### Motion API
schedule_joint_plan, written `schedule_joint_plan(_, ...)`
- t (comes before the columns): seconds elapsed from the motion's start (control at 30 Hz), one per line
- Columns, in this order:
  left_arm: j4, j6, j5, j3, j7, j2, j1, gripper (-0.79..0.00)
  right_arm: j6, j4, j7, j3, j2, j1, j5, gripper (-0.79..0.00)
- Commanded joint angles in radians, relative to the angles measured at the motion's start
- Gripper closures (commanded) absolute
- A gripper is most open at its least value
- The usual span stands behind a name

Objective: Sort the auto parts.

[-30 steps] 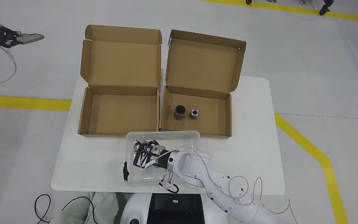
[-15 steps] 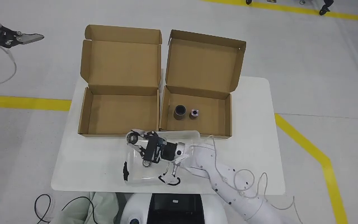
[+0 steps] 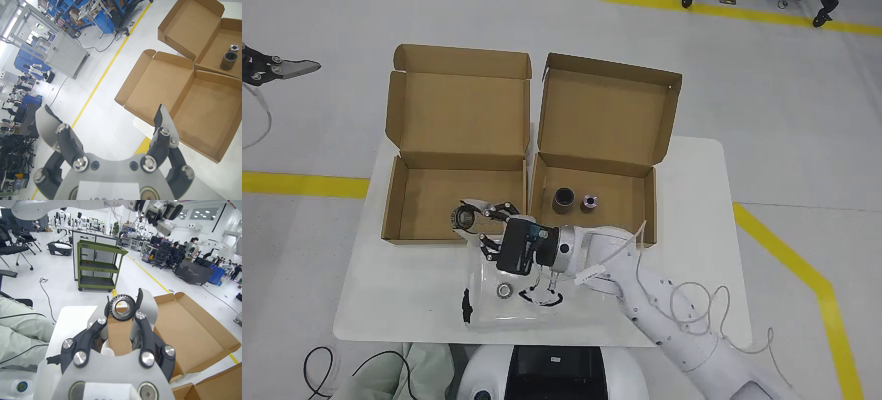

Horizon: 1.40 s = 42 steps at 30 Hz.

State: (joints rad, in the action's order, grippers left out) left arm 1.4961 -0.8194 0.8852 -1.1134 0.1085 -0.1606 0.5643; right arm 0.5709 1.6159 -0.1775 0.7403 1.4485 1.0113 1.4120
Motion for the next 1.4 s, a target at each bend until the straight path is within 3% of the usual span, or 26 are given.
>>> schedule_joint_plan(0.0, 0.000, 0.000, 0.000, 0.000, 0.000, 0.000, 0.000, -0.785, -0.012, 0.006, 0.028, 0.007, 0.002, -0.017, 0.008, 0.000)
schedule_joint_plan(0.77, 0.000, 0.000, 0.000, 0.000, 0.000, 0.000, 0.000, -0.785, -0.072, 0.199, 0.246, 0.035, 0.034, -0.175, 0.014, 0.000)
schedule_joint_plan(1.37, 0.000, 0.000, 0.000, 0.000, 0.000, 0.000, 0.000, -0.785, -0.075, 0.241, 0.211, 0.084, 0.035, -0.158, 0.029, 0.000)
